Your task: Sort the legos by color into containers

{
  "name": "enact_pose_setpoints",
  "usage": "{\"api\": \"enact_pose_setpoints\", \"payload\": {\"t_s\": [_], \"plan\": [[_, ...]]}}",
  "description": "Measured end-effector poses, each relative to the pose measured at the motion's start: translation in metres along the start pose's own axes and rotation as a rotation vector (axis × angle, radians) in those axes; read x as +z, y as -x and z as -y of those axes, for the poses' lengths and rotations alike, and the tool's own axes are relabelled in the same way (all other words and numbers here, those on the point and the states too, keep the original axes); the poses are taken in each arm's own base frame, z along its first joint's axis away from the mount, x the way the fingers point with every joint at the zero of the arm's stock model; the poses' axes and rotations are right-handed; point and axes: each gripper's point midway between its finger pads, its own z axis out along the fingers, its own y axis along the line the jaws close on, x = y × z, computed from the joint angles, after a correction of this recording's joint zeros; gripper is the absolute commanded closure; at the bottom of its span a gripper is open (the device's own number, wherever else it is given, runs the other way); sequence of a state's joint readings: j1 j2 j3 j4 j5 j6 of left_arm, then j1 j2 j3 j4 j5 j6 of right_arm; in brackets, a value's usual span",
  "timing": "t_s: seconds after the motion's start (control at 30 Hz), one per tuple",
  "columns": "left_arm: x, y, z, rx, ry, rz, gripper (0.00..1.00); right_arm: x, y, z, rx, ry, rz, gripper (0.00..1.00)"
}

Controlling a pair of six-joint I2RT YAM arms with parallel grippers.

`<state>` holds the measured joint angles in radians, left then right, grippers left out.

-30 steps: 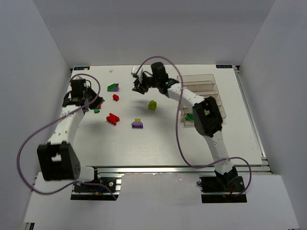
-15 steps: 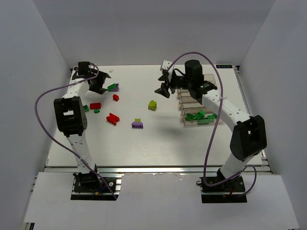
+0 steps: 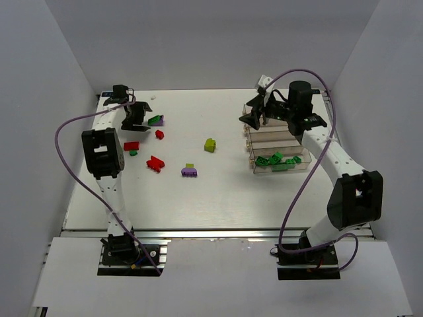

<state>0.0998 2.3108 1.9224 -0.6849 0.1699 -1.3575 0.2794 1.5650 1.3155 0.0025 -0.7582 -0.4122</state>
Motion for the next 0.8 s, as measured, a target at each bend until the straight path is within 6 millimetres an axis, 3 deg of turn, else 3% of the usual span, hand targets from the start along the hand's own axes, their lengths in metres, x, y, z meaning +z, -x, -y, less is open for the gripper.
{"api": "enact_pose_setpoints", "payload": {"t_s": [0.17,0.33,0.7,0.8], "plan": [[0.011,-0.001,0.003,-0.020,0.016,-0.008,0.15,-0.010,0.003,0.008,0.010,-0.011,0.035,0.30],[0.028,-0.003,0.001,-0.046,0.037,-0.029,0.15,-0.019,0.002,0.001,0.021,-0.010,0.054,0.30],[0.037,-0.006,0.005,-0.061,0.038,-0.049,0.45,-0.034,0.010,-0.002,0.013,-0.030,0.097,0.31],[0.037,-0.008,0.004,-0.055,0.035,-0.064,0.48,-0.035,0.011,-0.001,0.019,-0.035,0.103,0.31]]}}
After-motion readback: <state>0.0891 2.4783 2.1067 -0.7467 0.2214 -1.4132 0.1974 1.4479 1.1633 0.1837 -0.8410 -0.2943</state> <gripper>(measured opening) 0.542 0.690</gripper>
